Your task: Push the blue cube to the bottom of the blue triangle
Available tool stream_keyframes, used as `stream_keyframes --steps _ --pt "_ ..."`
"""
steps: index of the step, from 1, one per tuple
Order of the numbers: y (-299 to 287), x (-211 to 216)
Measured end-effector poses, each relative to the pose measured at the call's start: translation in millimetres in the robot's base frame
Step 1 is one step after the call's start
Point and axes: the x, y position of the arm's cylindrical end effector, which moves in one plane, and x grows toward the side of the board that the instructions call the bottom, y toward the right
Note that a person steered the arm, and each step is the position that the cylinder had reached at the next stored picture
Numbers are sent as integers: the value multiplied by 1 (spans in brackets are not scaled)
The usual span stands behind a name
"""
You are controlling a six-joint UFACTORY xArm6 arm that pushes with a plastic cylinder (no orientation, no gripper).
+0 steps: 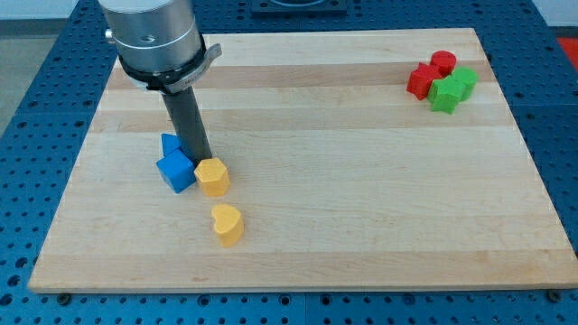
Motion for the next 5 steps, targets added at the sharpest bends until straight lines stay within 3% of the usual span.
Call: stream_keyframes --steps 1,5 --pt "0 19" --pt "2 18"
